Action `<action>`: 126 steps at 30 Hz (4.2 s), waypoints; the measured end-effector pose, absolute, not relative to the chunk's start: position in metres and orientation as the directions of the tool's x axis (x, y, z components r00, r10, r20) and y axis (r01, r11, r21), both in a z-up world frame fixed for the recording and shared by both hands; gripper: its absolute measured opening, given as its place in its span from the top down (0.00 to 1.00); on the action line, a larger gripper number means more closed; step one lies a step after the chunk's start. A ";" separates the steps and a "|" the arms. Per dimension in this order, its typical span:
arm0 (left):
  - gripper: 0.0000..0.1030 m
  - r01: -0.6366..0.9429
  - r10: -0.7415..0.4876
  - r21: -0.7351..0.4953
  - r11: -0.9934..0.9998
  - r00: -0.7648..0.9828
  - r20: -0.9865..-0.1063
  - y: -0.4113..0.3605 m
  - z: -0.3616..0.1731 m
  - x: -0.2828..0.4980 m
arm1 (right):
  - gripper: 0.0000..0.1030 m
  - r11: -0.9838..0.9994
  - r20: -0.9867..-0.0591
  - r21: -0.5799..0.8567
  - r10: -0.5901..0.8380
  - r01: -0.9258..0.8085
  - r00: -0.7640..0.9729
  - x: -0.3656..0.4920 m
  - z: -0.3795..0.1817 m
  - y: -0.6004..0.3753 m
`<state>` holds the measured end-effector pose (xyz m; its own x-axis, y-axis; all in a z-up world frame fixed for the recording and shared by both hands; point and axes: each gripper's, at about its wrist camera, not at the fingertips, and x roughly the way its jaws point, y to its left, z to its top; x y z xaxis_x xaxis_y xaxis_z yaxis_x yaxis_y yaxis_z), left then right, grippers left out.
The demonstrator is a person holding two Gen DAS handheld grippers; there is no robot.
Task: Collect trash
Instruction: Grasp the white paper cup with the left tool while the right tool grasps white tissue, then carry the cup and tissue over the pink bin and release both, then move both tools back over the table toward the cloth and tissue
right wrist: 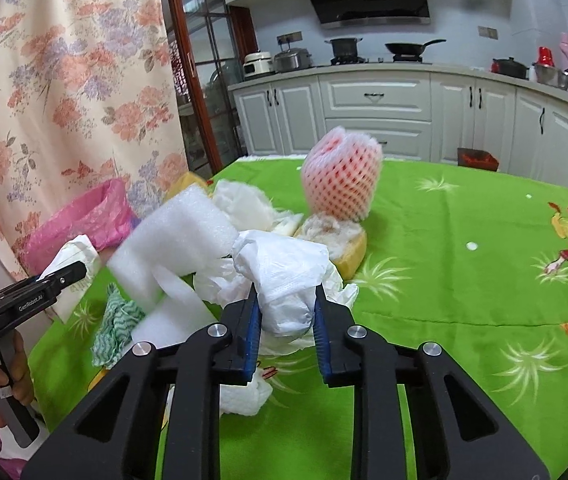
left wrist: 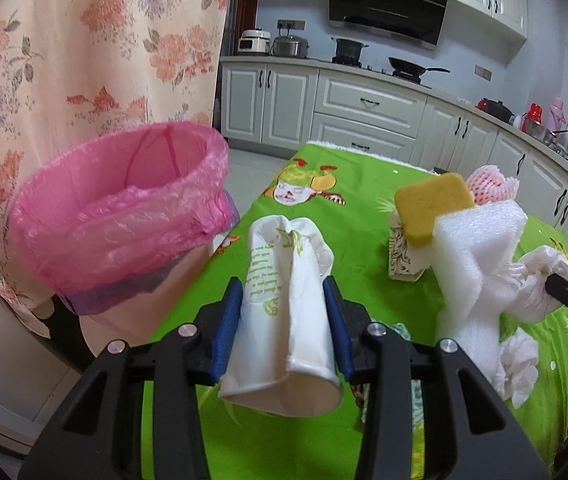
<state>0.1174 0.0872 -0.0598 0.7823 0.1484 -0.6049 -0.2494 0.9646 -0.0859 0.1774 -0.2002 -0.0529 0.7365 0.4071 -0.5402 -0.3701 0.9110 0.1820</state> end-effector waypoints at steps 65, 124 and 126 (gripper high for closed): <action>0.61 -0.356 0.329 -0.003 0.934 0.865 -0.378 0.230 0.033 0.070 | 0.78 0.651 -0.410 0.135 0.723 -0.747 0.556 0.207 0.028 0.079; 0.05 -0.113 0.084 -0.019 0.993 0.829 -0.554 0.057 -0.052 0.086 | 0.36 0.884 -0.583 0.177 0.448 -0.432 0.678 0.142 -0.062 -0.155; 0.05 -0.102 0.079 -0.010 0.995 0.829 -0.554 0.051 -0.054 0.086 | 0.36 0.890 -0.593 0.178 0.438 -0.420 0.676 0.143 -0.068 -0.159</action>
